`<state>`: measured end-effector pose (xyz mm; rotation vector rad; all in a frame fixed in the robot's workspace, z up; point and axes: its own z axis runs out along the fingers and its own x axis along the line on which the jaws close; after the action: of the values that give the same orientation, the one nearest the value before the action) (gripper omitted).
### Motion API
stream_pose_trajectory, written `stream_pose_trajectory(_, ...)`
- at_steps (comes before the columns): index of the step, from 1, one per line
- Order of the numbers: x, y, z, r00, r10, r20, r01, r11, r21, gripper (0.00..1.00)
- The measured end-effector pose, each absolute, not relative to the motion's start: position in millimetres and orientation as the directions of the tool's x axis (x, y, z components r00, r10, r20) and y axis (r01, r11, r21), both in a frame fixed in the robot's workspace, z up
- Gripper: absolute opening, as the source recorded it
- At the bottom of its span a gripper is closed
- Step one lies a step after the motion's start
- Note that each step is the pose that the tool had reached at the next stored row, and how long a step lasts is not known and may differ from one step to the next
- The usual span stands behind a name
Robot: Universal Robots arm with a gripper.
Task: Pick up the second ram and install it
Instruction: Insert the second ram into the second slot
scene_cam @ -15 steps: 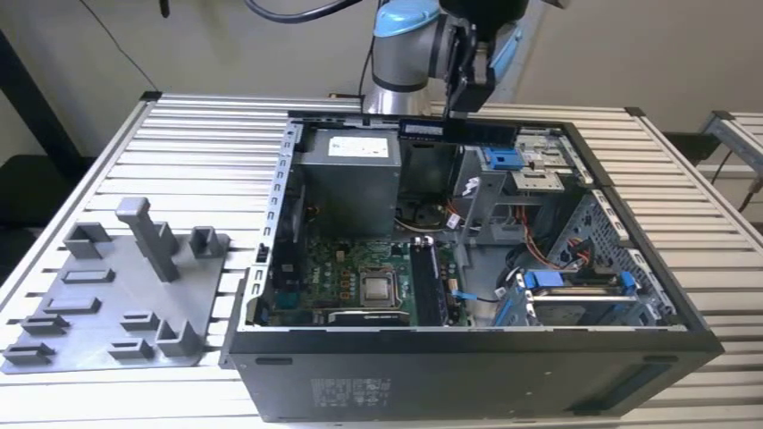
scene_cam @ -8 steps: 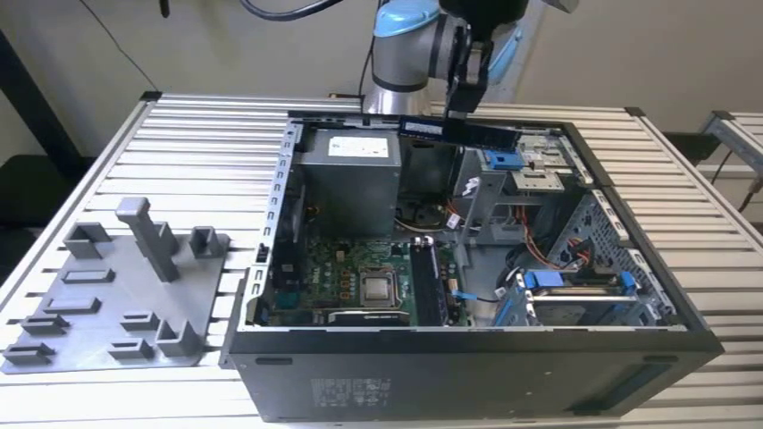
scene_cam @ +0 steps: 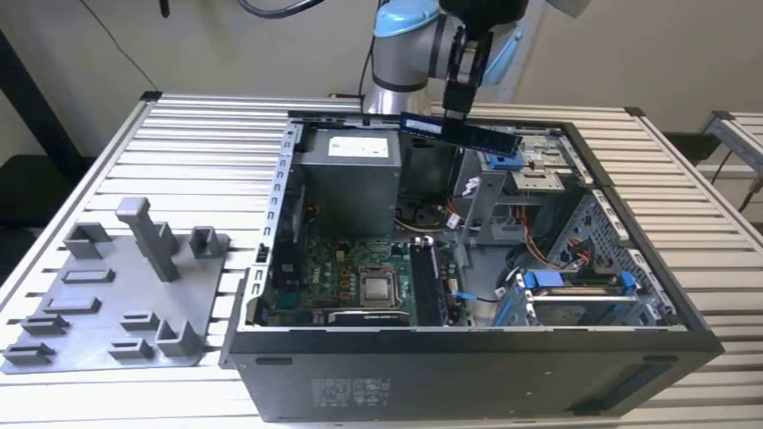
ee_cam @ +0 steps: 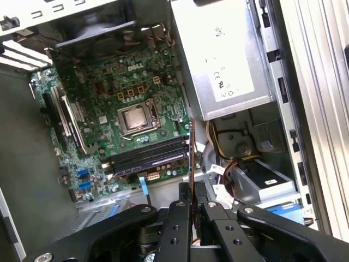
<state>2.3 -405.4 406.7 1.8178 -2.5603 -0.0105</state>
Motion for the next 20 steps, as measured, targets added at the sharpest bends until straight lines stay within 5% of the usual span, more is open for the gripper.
stream_pose_trajectory(20,2.3,-405.4,406.0,-0.608,-0.794,-0.003,-0.794,0.608,0.006,0.14)
